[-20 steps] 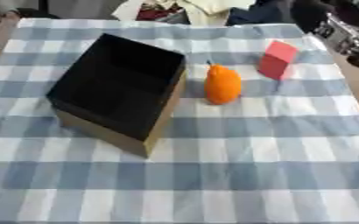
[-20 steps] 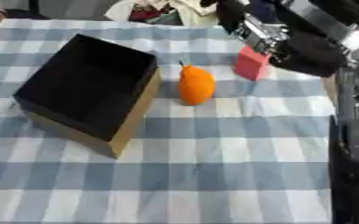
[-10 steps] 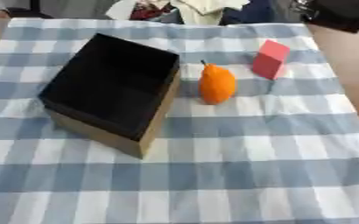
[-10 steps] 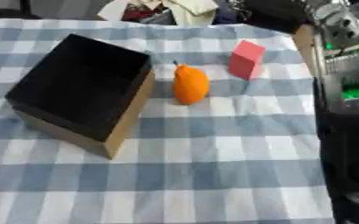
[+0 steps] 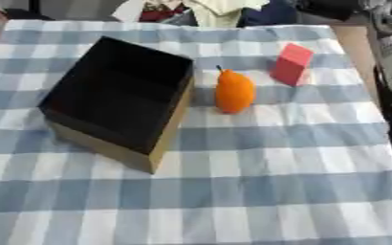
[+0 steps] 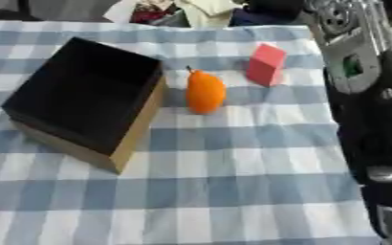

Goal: Pick up objects on the table and place them in the box.

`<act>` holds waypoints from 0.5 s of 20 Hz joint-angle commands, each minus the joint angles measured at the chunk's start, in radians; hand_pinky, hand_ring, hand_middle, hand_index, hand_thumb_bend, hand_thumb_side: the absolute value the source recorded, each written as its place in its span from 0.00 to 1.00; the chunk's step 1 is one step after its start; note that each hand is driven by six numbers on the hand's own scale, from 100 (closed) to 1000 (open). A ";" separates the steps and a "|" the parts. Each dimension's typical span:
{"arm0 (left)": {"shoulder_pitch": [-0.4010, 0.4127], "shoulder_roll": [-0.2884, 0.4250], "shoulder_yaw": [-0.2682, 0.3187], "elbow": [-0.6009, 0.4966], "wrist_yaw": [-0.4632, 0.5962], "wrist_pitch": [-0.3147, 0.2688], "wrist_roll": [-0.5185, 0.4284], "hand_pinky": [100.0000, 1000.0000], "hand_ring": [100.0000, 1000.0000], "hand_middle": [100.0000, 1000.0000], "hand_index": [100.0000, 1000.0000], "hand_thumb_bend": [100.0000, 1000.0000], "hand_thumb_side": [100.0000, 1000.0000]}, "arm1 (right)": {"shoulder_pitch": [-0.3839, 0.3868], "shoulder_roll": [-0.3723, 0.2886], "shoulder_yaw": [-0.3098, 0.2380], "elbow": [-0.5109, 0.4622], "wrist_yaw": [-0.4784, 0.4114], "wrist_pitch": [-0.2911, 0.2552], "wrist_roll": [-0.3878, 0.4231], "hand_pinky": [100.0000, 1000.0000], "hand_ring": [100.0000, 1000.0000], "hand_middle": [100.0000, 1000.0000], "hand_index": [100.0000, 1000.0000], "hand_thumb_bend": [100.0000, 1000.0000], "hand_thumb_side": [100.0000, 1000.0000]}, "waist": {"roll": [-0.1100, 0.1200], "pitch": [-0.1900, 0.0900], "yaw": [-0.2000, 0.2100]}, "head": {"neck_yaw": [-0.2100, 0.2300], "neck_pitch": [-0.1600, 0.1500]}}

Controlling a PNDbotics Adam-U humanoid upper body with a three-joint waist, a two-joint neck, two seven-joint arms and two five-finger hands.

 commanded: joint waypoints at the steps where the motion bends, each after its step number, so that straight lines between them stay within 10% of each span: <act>1: -0.005 0.015 0.004 -0.015 0.003 0.001 -0.002 0.41 0.55 0.52 0.66 0.04 0.80 | -0.044 -0.033 -0.007 0.084 0.053 -0.041 -0.063 0.87 0.90 0.85 0.86 0.00 1.00 | 0.003 -0.020 0.000 | 0.015 0.006; 10: -0.003 0.012 0.002 -0.015 0.004 0.002 -0.005 0.41 0.55 0.52 0.65 0.04 0.80 | -0.103 -0.024 -0.055 0.331 0.181 -0.096 -0.196 0.89 0.91 0.86 0.89 0.00 1.00 | 0.005 -0.023 0.001 | 0.019 -0.011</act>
